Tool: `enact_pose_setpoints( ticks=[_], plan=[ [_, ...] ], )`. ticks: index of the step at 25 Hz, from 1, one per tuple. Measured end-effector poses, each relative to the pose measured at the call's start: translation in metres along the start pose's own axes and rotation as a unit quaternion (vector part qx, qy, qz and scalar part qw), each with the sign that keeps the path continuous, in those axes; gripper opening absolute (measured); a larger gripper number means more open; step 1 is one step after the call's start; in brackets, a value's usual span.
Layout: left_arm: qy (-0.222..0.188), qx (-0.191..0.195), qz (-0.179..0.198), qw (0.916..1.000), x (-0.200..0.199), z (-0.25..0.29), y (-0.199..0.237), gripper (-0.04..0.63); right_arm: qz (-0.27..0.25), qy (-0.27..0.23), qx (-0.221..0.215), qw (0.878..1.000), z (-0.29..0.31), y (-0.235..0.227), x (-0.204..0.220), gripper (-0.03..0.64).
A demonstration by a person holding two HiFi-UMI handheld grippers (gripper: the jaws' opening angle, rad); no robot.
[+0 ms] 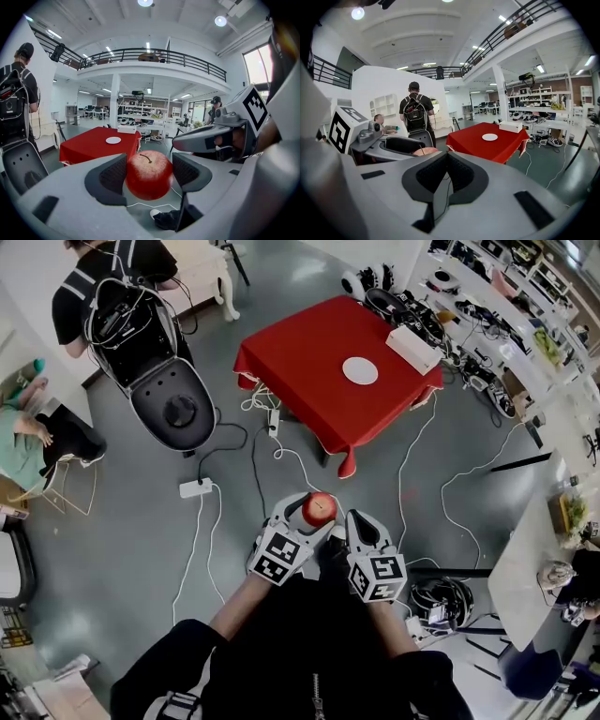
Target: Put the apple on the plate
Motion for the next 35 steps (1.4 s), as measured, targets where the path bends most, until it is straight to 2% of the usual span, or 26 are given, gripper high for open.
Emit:
enact_pose_setpoints(
  ticks=[9,20,35],
  plan=[
    [0.005,0.007,0.002,1.0000,0.001,0.011,0.001,0.302,0.007,-0.001,0.006,1.000,0.003,-0.007,0.002,0.011],
    [0.017,0.018,0.004,0.9997,-0.002,0.047,0.011,0.302,0.020,0.002,0.013,1.000,0.022,-0.040,0.003,0.011],
    [0.038,-0.009,-0.006,0.9992,-0.033,0.120,0.047,0.301,0.042,0.015,-0.015,0.999,0.080,-0.115,-0.027,0.011]
  ],
)
Point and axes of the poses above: the fingertips, and each gripper's own axes: z forward along the fingers, y to its left, x out of its underside, the point moved 9 cm from there along -z, backward along the fingers, and after that the axes turned 5 degrees about -y, right-handed, at the moved point
